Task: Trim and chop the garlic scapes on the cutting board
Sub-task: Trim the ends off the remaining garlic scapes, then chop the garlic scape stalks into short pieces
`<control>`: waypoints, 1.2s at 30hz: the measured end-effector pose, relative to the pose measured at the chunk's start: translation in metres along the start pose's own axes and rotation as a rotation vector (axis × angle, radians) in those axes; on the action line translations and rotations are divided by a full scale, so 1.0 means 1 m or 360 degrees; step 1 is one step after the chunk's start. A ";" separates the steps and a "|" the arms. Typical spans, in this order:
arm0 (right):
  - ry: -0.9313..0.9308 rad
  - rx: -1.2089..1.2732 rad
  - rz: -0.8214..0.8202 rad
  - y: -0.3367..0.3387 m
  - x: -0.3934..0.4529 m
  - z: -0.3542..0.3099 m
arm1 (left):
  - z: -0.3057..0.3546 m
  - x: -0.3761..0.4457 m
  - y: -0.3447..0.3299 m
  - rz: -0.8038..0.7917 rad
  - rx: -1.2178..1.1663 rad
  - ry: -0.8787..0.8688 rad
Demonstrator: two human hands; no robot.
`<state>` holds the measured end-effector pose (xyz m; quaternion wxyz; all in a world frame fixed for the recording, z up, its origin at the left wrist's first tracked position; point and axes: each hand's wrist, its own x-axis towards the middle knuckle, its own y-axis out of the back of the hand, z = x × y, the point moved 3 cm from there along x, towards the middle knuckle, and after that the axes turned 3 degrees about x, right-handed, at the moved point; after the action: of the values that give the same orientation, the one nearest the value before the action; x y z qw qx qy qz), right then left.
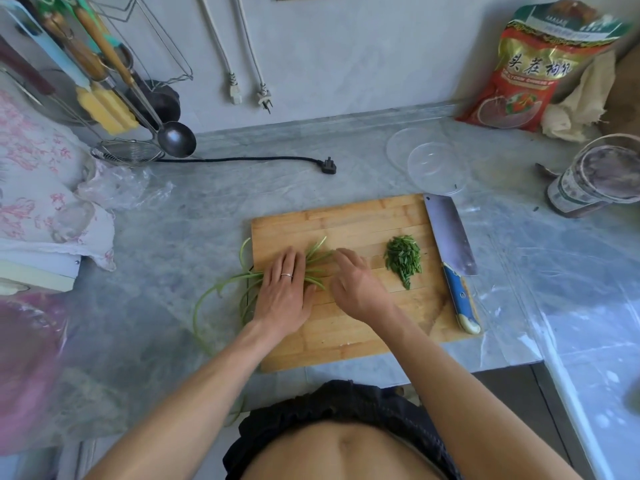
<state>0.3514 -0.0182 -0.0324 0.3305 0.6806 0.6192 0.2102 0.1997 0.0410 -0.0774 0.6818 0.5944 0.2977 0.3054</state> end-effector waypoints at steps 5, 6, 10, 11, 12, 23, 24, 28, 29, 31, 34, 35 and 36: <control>0.0046 -0.0352 -0.0288 -0.006 0.012 0.001 | -0.003 -0.006 -0.001 0.0100 -0.0291 0.0001; 0.0082 -0.0417 -0.0324 -0.006 0.017 0.001 | -0.007 -0.007 0.002 0.0161 -0.0383 0.0005; 0.0190 -0.0625 -0.0400 0.002 0.034 0.000 | -0.019 -0.011 0.008 0.0426 -0.0636 0.0003; 0.0227 -0.0691 -0.0421 0.003 0.040 -0.001 | -0.022 -0.011 0.009 0.0476 -0.0637 0.0000; 0.0262 -0.0760 -0.0441 0.003 0.044 -0.002 | -0.023 -0.010 0.010 0.0503 -0.0631 -0.0015; 0.0384 -0.0399 -0.0329 -0.018 0.049 0.009 | -0.014 -0.004 0.009 0.0488 -0.0480 -0.0086; 0.0399 -0.0364 -0.0294 -0.018 0.046 0.010 | -0.013 -0.004 0.008 0.0480 -0.0443 -0.0100; 0.0278 -0.0207 -0.0058 -0.001 0.027 0.020 | -0.009 -0.001 0.007 0.0427 -0.0387 -0.0083; 0.0204 -0.0147 0.0042 0.008 0.020 0.025 | -0.006 0.000 0.009 0.0415 -0.0382 -0.0080; 0.0046 -0.0028 0.0238 0.026 0.007 0.035 | -0.002 0.002 0.013 0.0403 -0.0396 -0.0064; -0.0237 0.0029 0.0558 0.056 -0.025 0.057 | 0.016 0.005 0.023 0.0408 -0.0455 -0.0085; -0.0338 -0.0007 0.0639 0.062 -0.035 0.064 | 0.022 0.007 0.025 0.0426 -0.0476 -0.0103; -0.0439 -0.0070 0.0707 0.066 -0.044 0.071 | 0.029 0.008 0.029 0.0445 -0.0500 -0.0129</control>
<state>0.4410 -0.0758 -0.0297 0.3724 0.8147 0.3989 0.1963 0.2251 0.0323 -0.0461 0.7284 0.5282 0.1335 0.4155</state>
